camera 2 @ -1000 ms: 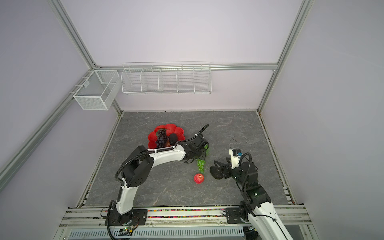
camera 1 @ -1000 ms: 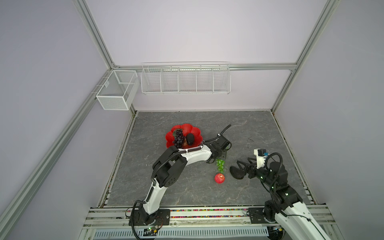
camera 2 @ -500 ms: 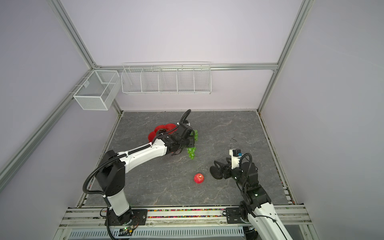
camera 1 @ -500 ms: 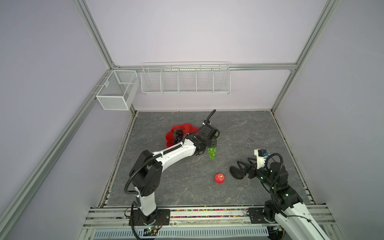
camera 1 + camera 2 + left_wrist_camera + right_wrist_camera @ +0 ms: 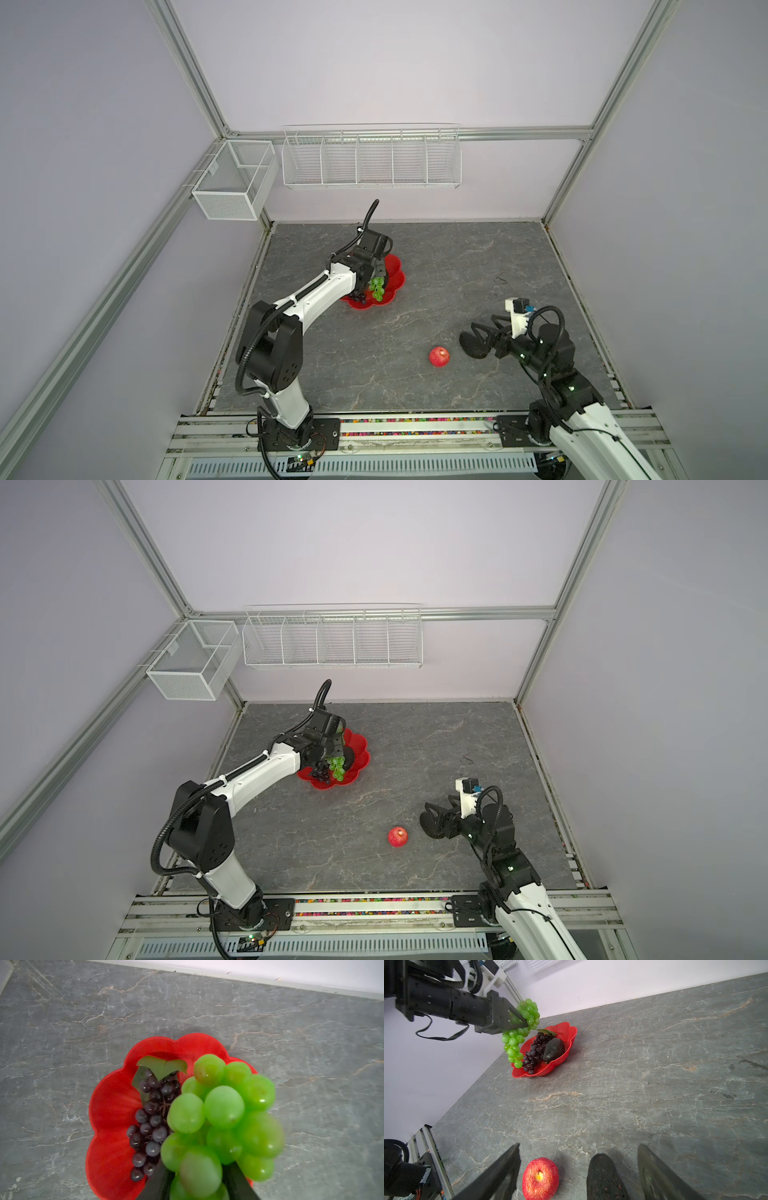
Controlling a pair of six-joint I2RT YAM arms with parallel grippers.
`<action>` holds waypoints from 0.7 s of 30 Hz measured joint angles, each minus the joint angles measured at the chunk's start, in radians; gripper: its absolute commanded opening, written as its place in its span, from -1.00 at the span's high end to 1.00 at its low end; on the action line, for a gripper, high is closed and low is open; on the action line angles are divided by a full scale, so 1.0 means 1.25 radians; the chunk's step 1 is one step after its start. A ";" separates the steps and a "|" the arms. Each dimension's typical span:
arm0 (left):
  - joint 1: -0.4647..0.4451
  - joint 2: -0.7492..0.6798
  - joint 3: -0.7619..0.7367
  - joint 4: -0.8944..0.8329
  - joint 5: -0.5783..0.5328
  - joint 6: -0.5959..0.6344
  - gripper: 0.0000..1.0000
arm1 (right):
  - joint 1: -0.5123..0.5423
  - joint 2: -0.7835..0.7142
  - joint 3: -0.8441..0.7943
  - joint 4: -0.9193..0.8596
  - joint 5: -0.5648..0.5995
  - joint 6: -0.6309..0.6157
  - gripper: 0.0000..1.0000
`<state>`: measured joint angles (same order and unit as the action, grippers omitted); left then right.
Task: Place and organize the fake fruits in the fruit bowl
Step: 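Carry the green grapes with the left gripper into the red bowl and release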
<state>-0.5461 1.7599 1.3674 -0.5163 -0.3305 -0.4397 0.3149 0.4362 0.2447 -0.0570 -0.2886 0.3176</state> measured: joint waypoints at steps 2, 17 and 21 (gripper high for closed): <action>0.015 0.037 0.016 -0.017 -0.006 0.009 0.31 | 0.002 0.003 -0.002 0.005 -0.001 -0.001 -0.78; 0.028 0.190 0.117 -0.077 -0.040 0.045 0.31 | 0.014 0.030 -0.002 0.020 -0.004 -0.008 -0.78; 0.028 0.218 0.147 -0.078 -0.043 0.054 0.29 | 0.017 0.030 -0.002 0.020 -0.004 -0.009 -0.77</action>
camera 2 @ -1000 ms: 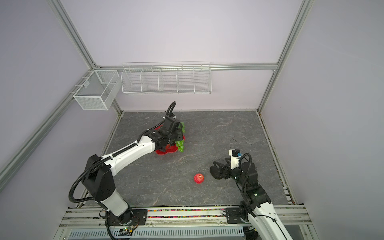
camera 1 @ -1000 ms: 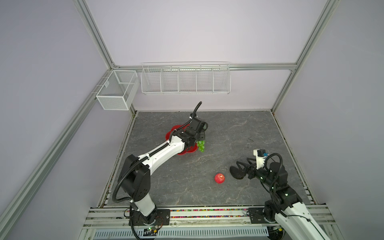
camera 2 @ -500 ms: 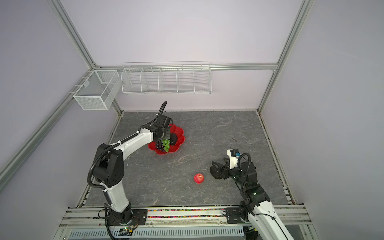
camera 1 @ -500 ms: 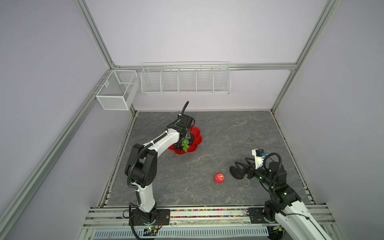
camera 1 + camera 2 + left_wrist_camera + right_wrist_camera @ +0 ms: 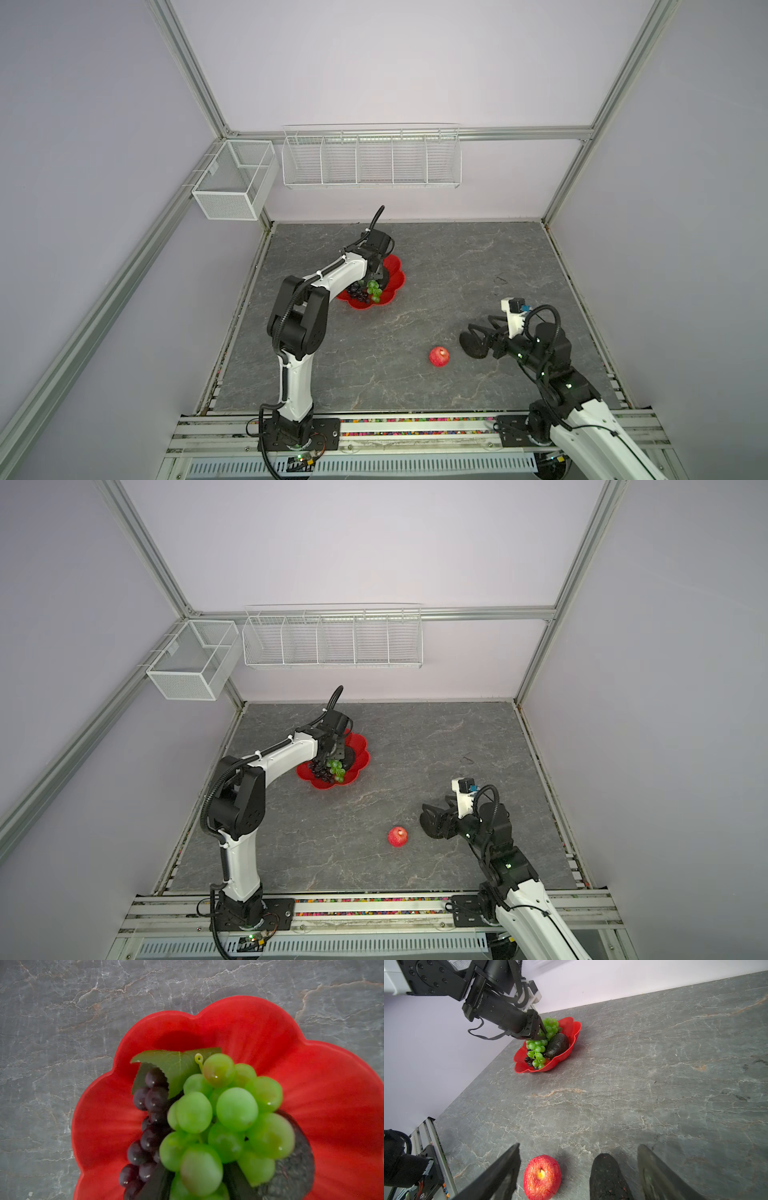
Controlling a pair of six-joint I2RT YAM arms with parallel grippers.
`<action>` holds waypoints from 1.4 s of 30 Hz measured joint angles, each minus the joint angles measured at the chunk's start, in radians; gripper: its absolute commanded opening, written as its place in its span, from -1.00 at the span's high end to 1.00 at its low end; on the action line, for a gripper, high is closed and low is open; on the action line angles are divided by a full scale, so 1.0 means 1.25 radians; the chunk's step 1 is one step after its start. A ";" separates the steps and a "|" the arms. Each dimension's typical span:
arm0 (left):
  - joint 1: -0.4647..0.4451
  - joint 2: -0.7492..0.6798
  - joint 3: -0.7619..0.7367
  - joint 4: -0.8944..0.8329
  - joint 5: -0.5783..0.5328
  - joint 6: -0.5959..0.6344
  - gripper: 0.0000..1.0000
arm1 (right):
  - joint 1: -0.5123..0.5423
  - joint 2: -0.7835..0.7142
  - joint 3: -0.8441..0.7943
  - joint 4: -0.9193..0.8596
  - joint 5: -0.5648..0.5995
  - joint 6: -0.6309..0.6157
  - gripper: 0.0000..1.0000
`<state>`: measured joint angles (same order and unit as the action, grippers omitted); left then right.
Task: Place and organize the fake fruits in the fruit bowl
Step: 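Carry the green grapes with the left gripper into the red bowl and release, then move the left gripper across to the red apple and grasp it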
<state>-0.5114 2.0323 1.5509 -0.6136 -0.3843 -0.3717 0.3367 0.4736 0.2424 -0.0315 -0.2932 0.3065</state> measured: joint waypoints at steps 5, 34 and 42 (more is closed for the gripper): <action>0.000 0.041 0.046 -0.014 -0.010 0.013 0.22 | 0.002 0.001 0.000 0.000 0.000 -0.001 -0.78; -0.117 -0.232 -0.192 0.091 0.045 0.007 -0.19 | 0.019 0.005 0.000 0.000 0.015 -0.013 -0.78; -0.388 -0.365 -0.396 0.190 0.140 -0.099 -0.29 | 0.020 0.048 0.013 -0.024 0.056 -0.012 -0.78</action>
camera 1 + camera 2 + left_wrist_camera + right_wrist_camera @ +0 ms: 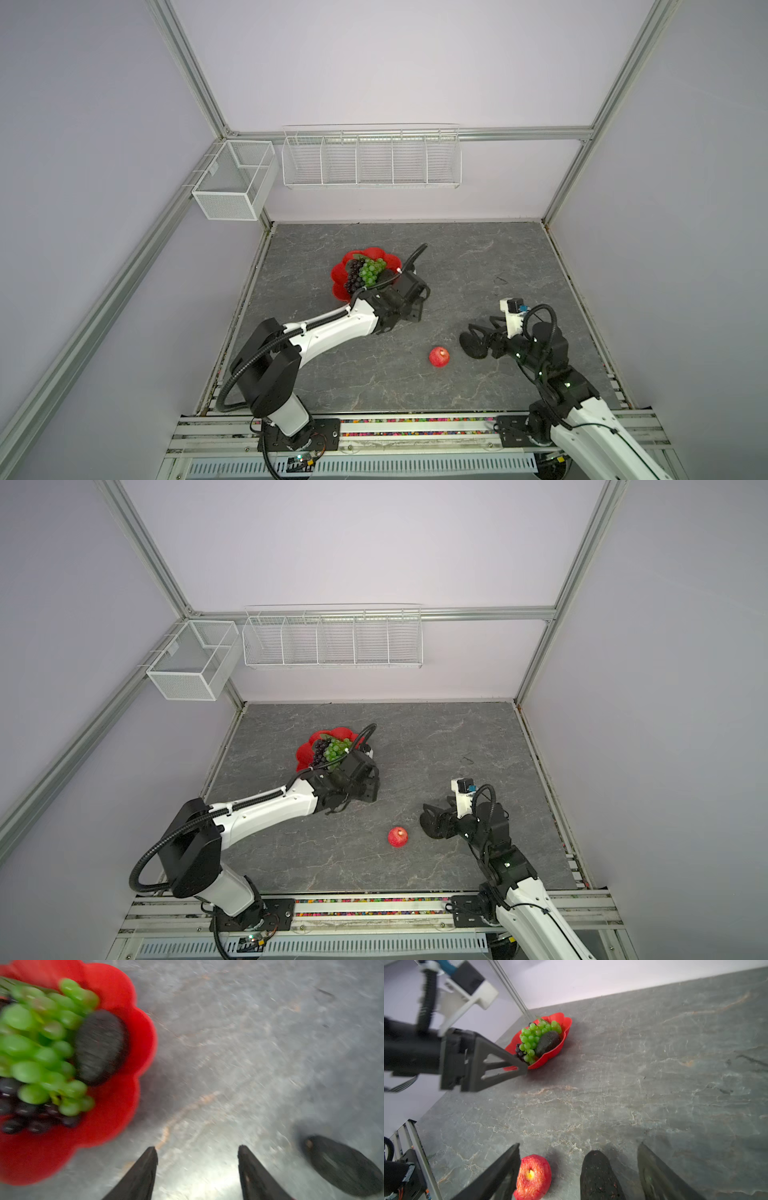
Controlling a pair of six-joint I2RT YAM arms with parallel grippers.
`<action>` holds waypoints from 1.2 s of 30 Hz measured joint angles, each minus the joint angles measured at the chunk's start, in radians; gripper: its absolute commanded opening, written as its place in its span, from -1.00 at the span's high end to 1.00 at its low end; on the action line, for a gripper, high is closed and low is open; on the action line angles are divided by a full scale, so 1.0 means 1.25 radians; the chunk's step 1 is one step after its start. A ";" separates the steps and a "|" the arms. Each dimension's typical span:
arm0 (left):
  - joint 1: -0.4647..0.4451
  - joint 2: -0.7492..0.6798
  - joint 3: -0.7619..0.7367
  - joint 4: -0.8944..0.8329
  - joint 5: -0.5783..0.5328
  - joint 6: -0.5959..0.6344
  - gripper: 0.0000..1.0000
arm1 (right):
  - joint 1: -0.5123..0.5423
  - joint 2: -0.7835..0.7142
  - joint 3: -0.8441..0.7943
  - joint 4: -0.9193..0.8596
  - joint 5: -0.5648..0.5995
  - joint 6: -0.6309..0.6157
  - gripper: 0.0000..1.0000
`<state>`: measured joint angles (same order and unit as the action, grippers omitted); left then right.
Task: Place and organize the fake fruits in the fruit bowl
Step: 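Move the left gripper across to the red apple and grasp it, then carry the red apple with the left gripper into the red bowl and release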
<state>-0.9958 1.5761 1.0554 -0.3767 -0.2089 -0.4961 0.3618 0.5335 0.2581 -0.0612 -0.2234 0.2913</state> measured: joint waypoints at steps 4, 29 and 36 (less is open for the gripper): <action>-0.127 -0.037 -0.131 0.085 0.028 -0.053 -0.34 | 0.000 0.024 0.004 -0.009 -0.001 0.000 -0.78; -0.240 0.168 -0.040 0.085 -0.074 -0.113 -0.26 | 0.000 -0.038 0.004 -0.022 -0.001 0.000 -0.78; -0.240 0.166 -0.039 0.084 -0.084 -0.131 0.02 | 0.000 -0.034 0.004 -0.022 -0.001 0.000 -0.78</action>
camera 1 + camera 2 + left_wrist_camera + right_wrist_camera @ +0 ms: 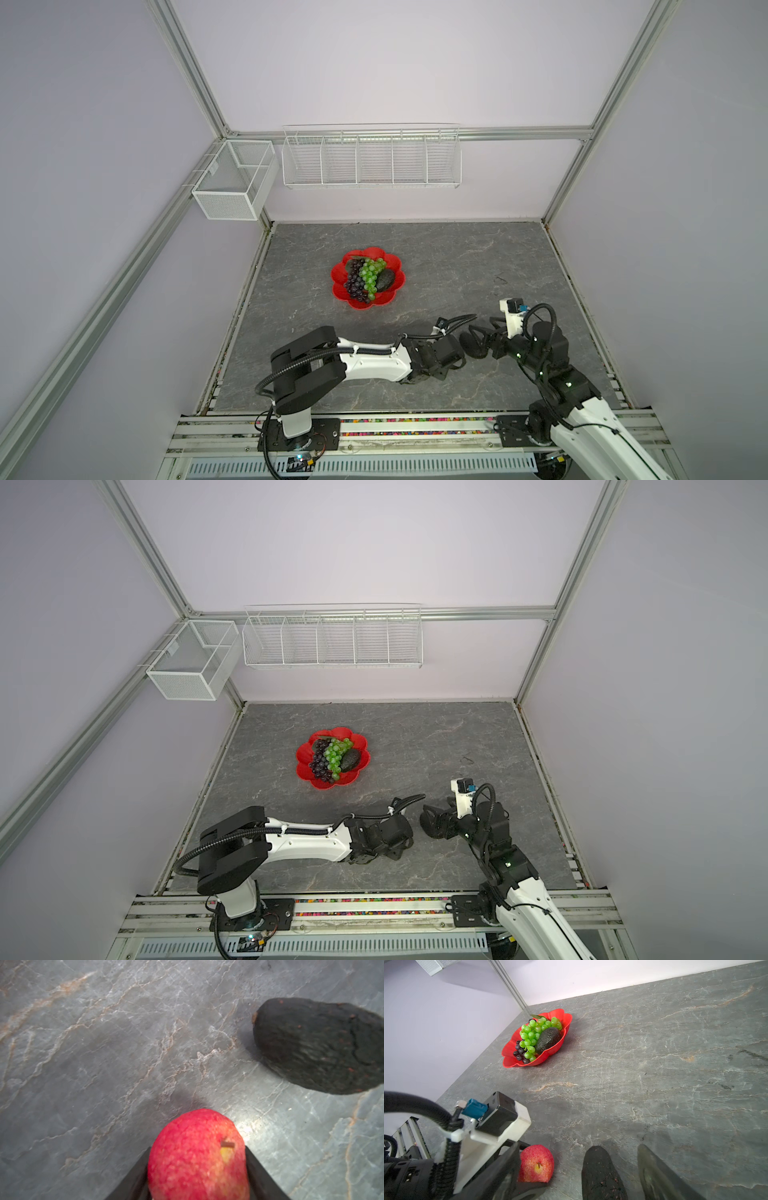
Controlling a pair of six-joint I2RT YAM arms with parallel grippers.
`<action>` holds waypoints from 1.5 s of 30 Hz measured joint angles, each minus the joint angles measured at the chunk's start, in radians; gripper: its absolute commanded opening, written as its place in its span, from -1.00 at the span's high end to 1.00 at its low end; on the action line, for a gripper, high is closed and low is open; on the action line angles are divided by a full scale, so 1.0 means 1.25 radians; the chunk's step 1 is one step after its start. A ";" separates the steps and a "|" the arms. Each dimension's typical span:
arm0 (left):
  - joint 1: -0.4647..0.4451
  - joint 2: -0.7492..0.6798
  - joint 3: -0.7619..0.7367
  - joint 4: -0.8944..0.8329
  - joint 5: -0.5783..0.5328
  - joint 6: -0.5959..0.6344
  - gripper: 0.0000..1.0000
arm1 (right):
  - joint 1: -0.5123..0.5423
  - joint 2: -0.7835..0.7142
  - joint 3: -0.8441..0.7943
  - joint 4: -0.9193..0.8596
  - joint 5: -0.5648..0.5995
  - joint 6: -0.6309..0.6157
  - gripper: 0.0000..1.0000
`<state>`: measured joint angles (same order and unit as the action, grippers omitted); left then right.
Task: Place and organize the fake fruits in the fruit bowl
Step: 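Carry the red apple with the left gripper into the red bowl and release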
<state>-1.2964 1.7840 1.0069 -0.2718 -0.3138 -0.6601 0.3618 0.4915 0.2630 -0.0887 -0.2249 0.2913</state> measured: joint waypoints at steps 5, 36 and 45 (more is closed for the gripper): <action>0.000 -0.072 -0.015 -0.014 -0.053 -0.020 0.08 | 0.000 0.004 0.000 0.001 -0.001 0.000 -0.77; 0.674 -0.137 0.038 -0.123 -0.020 0.129 0.04 | 0.142 0.168 -0.011 0.185 -0.118 -0.040 -0.77; 0.688 -0.060 0.095 -0.149 -0.060 0.135 -0.05 | 0.142 0.149 -0.011 0.183 -0.096 -0.051 -0.77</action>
<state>-0.4370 1.7096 1.1255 -0.4583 -0.3893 -0.4911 0.5396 0.6781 0.2493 0.1398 -0.3447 0.2276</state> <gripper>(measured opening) 0.521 0.885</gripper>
